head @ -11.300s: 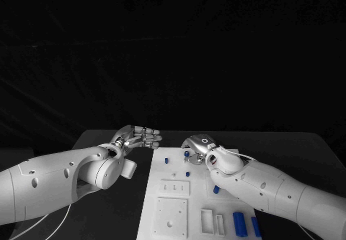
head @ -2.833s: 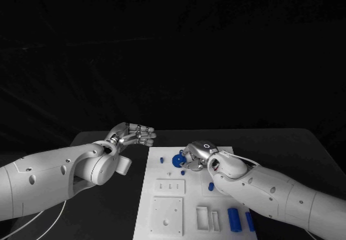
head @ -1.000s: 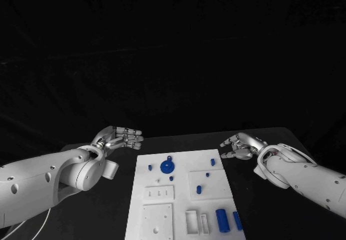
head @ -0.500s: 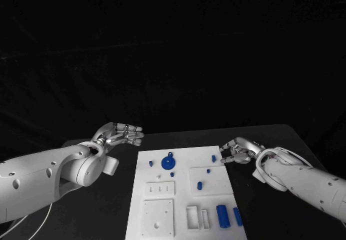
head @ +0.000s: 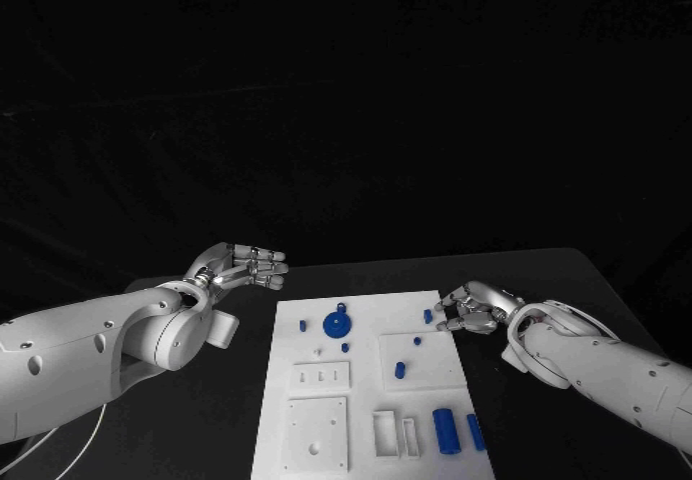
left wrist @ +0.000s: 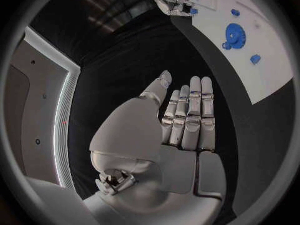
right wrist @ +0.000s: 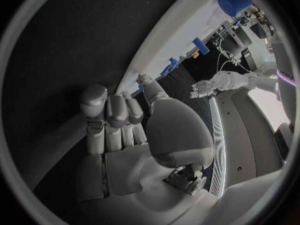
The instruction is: Assemble the parts on the task board
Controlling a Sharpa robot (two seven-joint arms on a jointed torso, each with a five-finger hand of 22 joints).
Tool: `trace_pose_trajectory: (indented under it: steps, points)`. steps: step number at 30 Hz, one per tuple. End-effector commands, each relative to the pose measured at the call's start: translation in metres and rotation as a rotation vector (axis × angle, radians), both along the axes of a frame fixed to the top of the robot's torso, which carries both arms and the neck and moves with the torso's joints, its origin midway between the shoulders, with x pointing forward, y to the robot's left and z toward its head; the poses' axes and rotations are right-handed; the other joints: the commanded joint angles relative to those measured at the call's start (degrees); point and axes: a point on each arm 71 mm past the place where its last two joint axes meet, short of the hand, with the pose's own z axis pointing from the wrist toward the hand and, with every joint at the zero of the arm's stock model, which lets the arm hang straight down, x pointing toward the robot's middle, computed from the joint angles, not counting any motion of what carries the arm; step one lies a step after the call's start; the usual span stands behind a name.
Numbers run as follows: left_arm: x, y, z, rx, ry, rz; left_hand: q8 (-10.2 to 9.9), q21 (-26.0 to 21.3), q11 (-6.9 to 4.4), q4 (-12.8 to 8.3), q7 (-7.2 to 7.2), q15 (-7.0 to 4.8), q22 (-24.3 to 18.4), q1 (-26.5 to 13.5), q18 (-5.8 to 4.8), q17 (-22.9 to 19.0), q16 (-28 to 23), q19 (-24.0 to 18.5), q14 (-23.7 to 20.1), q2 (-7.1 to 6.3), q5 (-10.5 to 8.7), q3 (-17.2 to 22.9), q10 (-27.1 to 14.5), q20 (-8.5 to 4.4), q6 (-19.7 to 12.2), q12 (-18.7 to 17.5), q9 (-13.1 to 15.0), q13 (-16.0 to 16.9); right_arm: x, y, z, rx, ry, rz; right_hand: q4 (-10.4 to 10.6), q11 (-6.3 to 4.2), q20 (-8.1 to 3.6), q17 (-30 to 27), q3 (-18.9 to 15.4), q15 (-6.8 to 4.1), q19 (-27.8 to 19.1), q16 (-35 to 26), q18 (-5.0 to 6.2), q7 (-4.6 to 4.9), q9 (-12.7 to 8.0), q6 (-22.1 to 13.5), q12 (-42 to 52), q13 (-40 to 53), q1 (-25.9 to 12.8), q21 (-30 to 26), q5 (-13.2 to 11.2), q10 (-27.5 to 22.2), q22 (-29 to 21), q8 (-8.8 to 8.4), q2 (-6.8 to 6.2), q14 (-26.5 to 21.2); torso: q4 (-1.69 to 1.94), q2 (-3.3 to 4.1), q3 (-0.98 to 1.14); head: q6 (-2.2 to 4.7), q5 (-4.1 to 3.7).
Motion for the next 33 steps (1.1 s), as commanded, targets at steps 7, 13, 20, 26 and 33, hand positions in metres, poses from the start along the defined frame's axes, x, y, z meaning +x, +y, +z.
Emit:
trace_pose_trajectory:
  steps: [7,13,20,26,33]
  points:
    - [0.0,-0.003,0.001,-0.004,-0.012,-0.019,-0.09,-0.06,0.08,-0.34,0.03,0.39,-0.09,-0.29,-0.17,-0.09,-0.37,-0.08,-0.16,0.07,0.27,-0.11,0.17,-0.08,-0.2,-0.06,-0.02,0.07,-0.001,0.008,-0.004,0.002,0.01,0.035,-0.65,-0.34,0.07,0.34,0.82,-0.01,2.35,0.03,-0.12,-0.44,0.0,0.96,0.7,0.35,-0.38,0.27,-0.69,-0.02,5.79,-0.1,1.16,0.11,0.11,0.02,-0.02,0.32,-0.13]
    - [0.0,-0.004,0.001,-0.004,-0.012,-0.02,-0.09,-0.06,0.08,-0.34,0.03,0.39,-0.09,-0.29,-0.17,-0.09,-0.37,-0.08,-0.16,0.07,0.27,-0.11,0.17,-0.08,-0.2,-0.06,-0.02,0.07,0.0,0.012,-0.005,0.003,0.012,0.038,-1.02,-0.38,-0.01,0.58,1.36,-0.06,2.38,0.23,-0.23,-0.5,0.0,1.01,0.87,0.52,-0.63,0.56,-1.49,0.09,5.84,-0.1,1.49,0.16,0.0,-0.03,-0.03,0.24,0.07]
    - [0.0,-0.004,0.001,-0.003,-0.011,-0.02,-0.09,-0.06,0.08,-0.34,0.03,0.39,-0.09,-0.29,-0.17,-0.09,-0.37,-0.08,-0.16,0.07,0.27,-0.11,0.17,-0.08,-0.2,-0.06,-0.02,0.07,0.001,0.018,-0.006,0.005,0.012,0.044,-1.13,-0.37,-0.02,0.68,1.61,-0.06,2.36,0.28,-0.24,-0.48,0.0,1.03,0.92,0.61,-0.8,0.64,-1.8,0.11,5.84,-0.1,1.67,0.17,0.08,0.03,0.01,0.15,0.14]
    - [0.0,-0.004,0.001,-0.003,-0.01,-0.021,-0.09,-0.07,0.12,-0.4,0.07,0.41,-0.18,-0.28,-0.13,-0.1,-0.37,-0.07,-0.17,0.13,0.26,-0.18,0.04,-0.05,-0.26,-0.05,-0.03,0.07,0.002,0.02,-0.006,0.003,0.009,0.042,-1.2,-0.35,-0.01,0.7,1.76,-0.05,2.34,0.26,-0.23,-0.44,0.0,1.01,0.93,0.64,-0.88,0.66,-1.97,0.12,5.84,-0.1,1.71,0.15,0.03,0.0,-0.04,0.19,0.17]
    - [0.0,-0.005,0.001,-0.003,-0.008,-0.025,-0.09,-0.07,0.12,-0.41,0.07,0.41,-0.19,-0.28,-0.13,-0.1,-0.37,-0.07,-0.17,0.13,0.26,-0.18,0.03,-0.05,-0.26,-0.05,-0.03,0.07,0.003,0.021,-0.007,0.004,0.013,0.045,-1.22,-0.33,0.02,0.8,2.11,-0.03,2.34,0.34,-0.24,-0.44,0.0,1.2,1.04,0.76,-0.94,0.76,-2.04,0.18,5.85,-0.09,2.06,0.18,0.03,-0.01,-0.01,-0.07,0.51]
